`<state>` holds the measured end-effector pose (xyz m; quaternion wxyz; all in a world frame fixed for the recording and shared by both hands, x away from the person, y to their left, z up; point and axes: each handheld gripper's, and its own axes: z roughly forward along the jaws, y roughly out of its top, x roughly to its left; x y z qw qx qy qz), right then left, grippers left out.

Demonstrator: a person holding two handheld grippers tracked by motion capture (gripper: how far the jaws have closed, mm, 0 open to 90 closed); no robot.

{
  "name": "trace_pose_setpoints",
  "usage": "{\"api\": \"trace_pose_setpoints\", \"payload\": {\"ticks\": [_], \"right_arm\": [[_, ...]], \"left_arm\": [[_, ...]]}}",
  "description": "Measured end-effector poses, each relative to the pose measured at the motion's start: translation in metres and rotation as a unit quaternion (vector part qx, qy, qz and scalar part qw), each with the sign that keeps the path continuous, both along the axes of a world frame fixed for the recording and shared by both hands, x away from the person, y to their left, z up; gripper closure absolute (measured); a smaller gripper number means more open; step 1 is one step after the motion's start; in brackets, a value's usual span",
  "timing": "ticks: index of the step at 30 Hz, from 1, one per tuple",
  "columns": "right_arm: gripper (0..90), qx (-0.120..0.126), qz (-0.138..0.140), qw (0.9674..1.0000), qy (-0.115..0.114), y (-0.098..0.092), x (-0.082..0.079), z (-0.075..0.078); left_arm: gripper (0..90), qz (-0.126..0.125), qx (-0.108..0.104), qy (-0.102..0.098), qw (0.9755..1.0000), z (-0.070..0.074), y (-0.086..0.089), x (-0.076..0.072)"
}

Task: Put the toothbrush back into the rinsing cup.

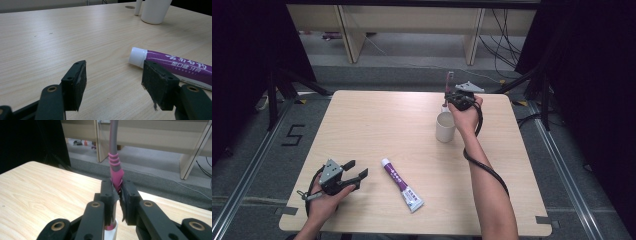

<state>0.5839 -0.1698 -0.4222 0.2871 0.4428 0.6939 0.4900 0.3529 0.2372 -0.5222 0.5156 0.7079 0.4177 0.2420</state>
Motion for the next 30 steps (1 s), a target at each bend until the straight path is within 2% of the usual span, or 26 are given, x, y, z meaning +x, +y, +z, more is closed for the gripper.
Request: {"api": "trace_pose_setpoints", "payload": {"ticks": [1, 2, 4, 6, 7, 9, 10, 11, 12, 13, 15, 22, 26, 30], "right_arm": [[81.1, -0.002, 0.001, 1.0000, 0.002, 0.0001, -0.0001, 0.0000], [81.1, 0.008, -0.005, 0.9999, 0.010, 0.0023, -0.0014, -0.0010], [81.2, -0.004, 0.000, 1.0000, 0.007, 0.0012, -0.0002, -0.0014], [81.1, 0.002, -0.006, 0.9999, 0.013, 0.0028, -0.0014, -0.0022], [81.1, -0.006, -0.002, 1.0000, 0.008, 0.0016, -0.0005, -0.0025], [81.1, -0.001, -0.002, 0.9999, 0.015, 0.0022, -0.0006, -0.0031], [81.1, -0.007, 0.001, 0.9999, 0.011, 0.0016, 0.0001, -0.0037], [81.1, -0.010, -0.001, 0.9998, 0.014, 0.0013, -0.0002, -0.0037], [81.0, -0.003, -0.005, 0.9997, 0.022, 0.0026, -0.0015, -0.0039], [81.0, -0.016, 0.006, 0.9997, 0.015, 0.0007, 0.0008, -0.0045], [80.9, -0.013, -0.003, 0.9996, 0.024, 0.0012, -0.0005, -0.0049], [80.4, -0.017, 0.001, 0.9996, 0.025, 0.0016, 0.0002, -0.0075], [80.2, -0.019, 0.004, 0.9992, 0.035, 0.0020, -0.0005, -0.0083], [80.3, -0.028, 0.002, 0.9990, 0.036, 0.0023, -0.0010, -0.0083]], "left_arm": [[36.3, 0.000, 0.000, 0.000, 1.0000, 0.0000, 0.0000, 0.0000], [36.3, 0.000, 0.000, 0.000, 1.0000, 0.0000, 0.0001, 0.0000], [36.3, 0.000, -0.001, 0.000, 1.0000, -0.0001, -0.0001, 0.0000], [36.3, 0.000, -0.003, 0.000, 1.0000, -0.0001, -0.0003, 0.0000], [36.3, 0.000, -0.001, 0.000, 1.0000, 0.0000, -0.0001, 0.0000], [36.3, 0.000, 0.001, 0.000, 1.0000, 0.0000, 0.0002, 0.0000], [36.3, 0.000, 0.001, 0.000, 1.0000, 0.0000, 0.0001, 0.0000], [36.3, 0.000, 0.000, 0.000, 1.0000, 0.0000, 0.0001, 0.0000], [36.3, 0.000, 0.000, 0.000, 1.0000, -0.0001, 0.0000, -0.0001], [36.3, 0.000, 0.000, -0.001, 1.0000, 0.0000, 0.0000, -0.0001], [36.3, 0.000, 0.000, -0.001, 1.0000, 0.0000, 0.0000, -0.0001], [36.3, -0.001, 0.000, 0.000, 1.0000, 0.0000, 0.0000, -0.0002], [36.3, -0.001, 0.001, 0.000, 1.0000, 0.0000, 0.0000, -0.0002], [36.3, -0.001, 0.000, -0.001, 1.0000, -0.0001, -0.0002, -0.0001]]}}
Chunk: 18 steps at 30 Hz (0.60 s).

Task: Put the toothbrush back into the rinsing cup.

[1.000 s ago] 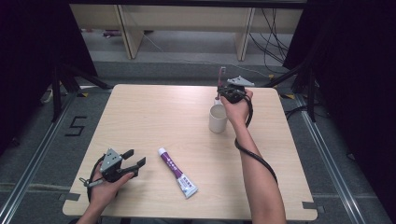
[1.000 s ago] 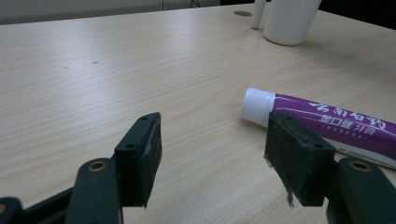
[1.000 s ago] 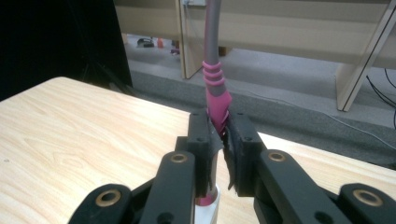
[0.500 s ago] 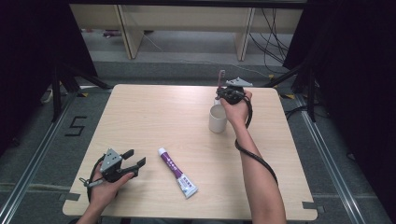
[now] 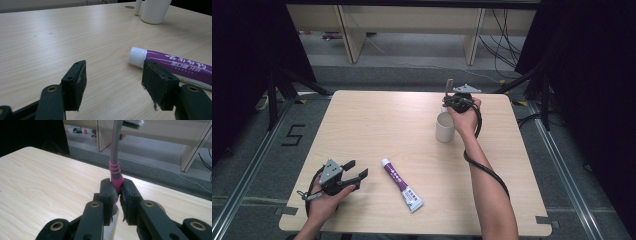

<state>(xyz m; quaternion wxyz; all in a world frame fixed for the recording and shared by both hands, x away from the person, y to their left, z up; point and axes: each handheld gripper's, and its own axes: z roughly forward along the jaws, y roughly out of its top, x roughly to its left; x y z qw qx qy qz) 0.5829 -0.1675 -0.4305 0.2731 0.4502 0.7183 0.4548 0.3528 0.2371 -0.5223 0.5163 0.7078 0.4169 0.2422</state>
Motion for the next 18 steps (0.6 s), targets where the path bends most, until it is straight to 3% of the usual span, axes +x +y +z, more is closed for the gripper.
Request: {"api": "trace_pose_setpoints", "payload": {"ticks": [4, 5, 10, 15, 18], "right_arm": [[80.2, -0.001, 0.002, 1.0000, -0.002, 0.0002, 0.0004, -0.0011], [80.2, -0.011, 0.004, 0.9999, -0.007, -0.0006, 0.0009, -0.0009], [79.3, 0.001, -0.004, 1.0000, 0.008, 0.0016, -0.0014, -0.0026], [76.0, -0.011, 0.005, 0.9999, 0.008, 0.0002, -0.0007, -0.0015], [71.9, -0.007, 0.004, 0.9998, 0.020, 0.0012, -0.0024, 0.0003]], "left_arm": [[36.3, 0.000, 0.001, 0.000, 1.0000, 0.0000, 0.0000, 0.0000], [36.3, 0.000, 0.001, 0.000, 1.0000, 0.0000, 0.0000, -0.0001], [36.3, -0.001, 0.002, 0.000, 1.0000, 0.0001, 0.0000, -0.0002], [36.3, 0.000, 0.002, 0.001, 1.0000, 0.0001, -0.0002, -0.0003], [36.3, 0.000, 0.002, 0.001, 1.0000, 0.0001, -0.0003, -0.0004]]}}
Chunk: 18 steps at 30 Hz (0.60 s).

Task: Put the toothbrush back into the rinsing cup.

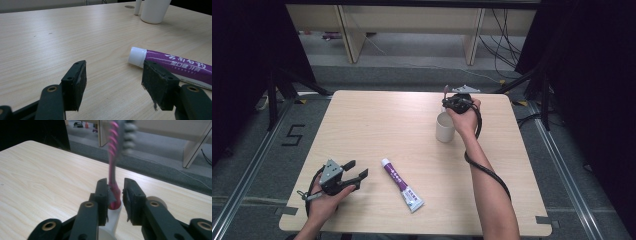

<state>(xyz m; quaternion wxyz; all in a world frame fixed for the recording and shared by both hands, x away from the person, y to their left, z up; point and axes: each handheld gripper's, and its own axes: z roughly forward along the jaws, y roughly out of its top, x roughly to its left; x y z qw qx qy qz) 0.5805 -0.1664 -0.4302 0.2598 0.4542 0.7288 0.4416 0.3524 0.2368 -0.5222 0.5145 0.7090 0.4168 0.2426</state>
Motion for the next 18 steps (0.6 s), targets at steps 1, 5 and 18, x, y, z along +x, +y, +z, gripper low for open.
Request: {"api": "trace_pose_setpoints", "payload": {"ticks": [1, 5, 18], "right_arm": [[69.6, 0.002, 0.003, 1.0000, 0.000, 0.000, 0.000, 0.000], [62.4, 0.006, 0.007, 0.9999, 0.010, -0.001, -0.003, 0.003], [51.3, 0.006, 0.015, 0.9997, 0.020, -0.024, -0.039, 0.011]], "left_arm": [[36.3, 0.000, 0.000, 0.000, 1.0000, 0.000, 0.000, 0.000], [36.3, 0.000, 0.000, 0.000, 1.0000, 0.000, 0.000, 0.000], [36.2, -0.004, 0.008, -0.002, 1.0000, 0.000, -0.002, 0.000]]}}
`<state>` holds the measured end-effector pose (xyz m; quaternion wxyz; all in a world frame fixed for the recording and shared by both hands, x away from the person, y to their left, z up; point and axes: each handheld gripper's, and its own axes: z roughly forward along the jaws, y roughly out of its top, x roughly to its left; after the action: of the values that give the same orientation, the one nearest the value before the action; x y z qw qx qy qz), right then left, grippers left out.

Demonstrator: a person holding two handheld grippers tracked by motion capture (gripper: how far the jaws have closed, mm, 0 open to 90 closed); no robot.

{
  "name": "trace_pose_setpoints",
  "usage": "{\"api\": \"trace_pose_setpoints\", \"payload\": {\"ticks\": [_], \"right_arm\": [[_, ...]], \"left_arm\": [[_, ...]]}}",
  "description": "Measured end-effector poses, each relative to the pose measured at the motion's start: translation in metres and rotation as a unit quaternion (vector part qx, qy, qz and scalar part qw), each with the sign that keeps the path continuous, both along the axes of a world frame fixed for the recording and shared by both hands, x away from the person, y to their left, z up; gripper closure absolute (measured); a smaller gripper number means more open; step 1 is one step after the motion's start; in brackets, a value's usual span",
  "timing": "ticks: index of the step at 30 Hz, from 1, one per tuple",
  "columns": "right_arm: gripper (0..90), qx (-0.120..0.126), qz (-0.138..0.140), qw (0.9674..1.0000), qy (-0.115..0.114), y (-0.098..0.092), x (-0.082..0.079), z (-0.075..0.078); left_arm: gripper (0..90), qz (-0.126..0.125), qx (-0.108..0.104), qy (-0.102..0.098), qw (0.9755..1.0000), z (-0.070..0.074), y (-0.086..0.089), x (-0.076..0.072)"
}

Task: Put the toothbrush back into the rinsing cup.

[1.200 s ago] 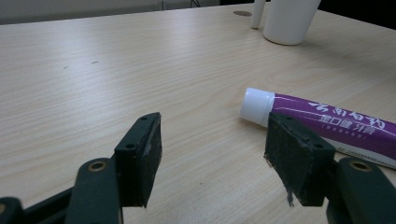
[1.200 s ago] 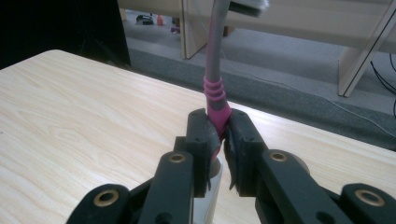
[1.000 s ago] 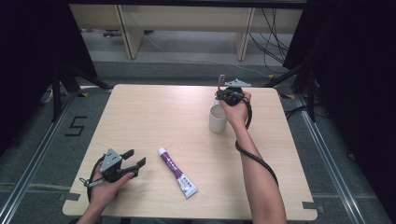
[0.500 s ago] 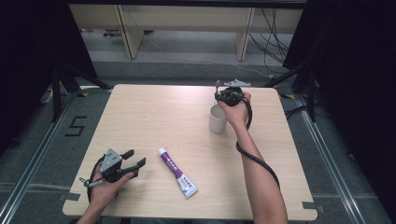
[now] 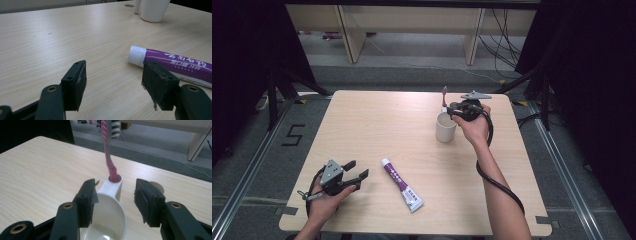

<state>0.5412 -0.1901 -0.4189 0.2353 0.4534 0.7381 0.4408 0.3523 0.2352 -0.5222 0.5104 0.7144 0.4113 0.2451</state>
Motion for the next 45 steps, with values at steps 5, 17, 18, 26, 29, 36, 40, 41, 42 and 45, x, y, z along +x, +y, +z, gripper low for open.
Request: {"api": "trace_pose_setpoints", "payload": {"ticks": [5, 17, 18, 26, 29, 36, 40, 41, 42, 45], "right_arm": [[50.1, -0.003, 0.007, 1.0000, 0.006, -0.006, -0.017, 0.000], [48.0, -0.046, 0.034, 0.9975, 0.042, -0.016, -0.056, -0.013], [47.8, -0.043, 0.032, 0.9973, 0.051, -0.015, -0.059, -0.013], [46.0, -0.052, 0.038, 0.9930, 0.099, -0.015, -0.079, -0.023], [45.6, -0.063, 0.056, 0.9916, 0.099, -0.013, -0.085, -0.028], [44.8, -0.079, 0.080, 0.9874, 0.111, -0.007, -0.098, -0.033], [44.7, -0.088, 0.096, 0.9853, 0.110, -0.003, -0.103, -0.037], [44.7, -0.081, 0.097, 0.9846, 0.120, -0.001, -0.105, -0.039], [44.7, -0.070, 0.090, 0.9846, 0.133, 0.001, -0.107, -0.040], [44.7, -0.089, 0.109, 0.9828, 0.119, 0.000, -0.107, -0.045]], "left_arm": [[36.2, 0.001, 0.002, 0.000, 1.0000, 0.000, -0.001, 0.000], [35.6, -0.004, 0.004, 0.001, 1.0000, 0.000, -0.002, 0.000], [35.6, -0.005, 0.008, 0.001, 1.0000, 0.000, -0.002, 0.000], [35.1, -0.019, 0.003, -0.003, 0.9998, 0.001, -0.008, 0.000], [35.1, -0.028, 0.007, -0.005, 0.9996, 0.004, -0.012, -0.001], [35.1, -0.068, 0.025, -0.016, 0.9972, 0.019, -0.027, 0.001], [35.1, -0.094, 0.044, -0.022, 0.9944, 0.029, -0.036, 0.007], [35.2, -0.103, 0.048, -0.023, 0.9932, 0.032, -0.038, 0.008], [35.2, -0.111, 0.051, -0.025, 0.9922, 0.034, -0.041, 0.010], [35.3, -0.135, 0.069, -0.027, 0.9880, 0.040, -0.047, 0.016]]}}
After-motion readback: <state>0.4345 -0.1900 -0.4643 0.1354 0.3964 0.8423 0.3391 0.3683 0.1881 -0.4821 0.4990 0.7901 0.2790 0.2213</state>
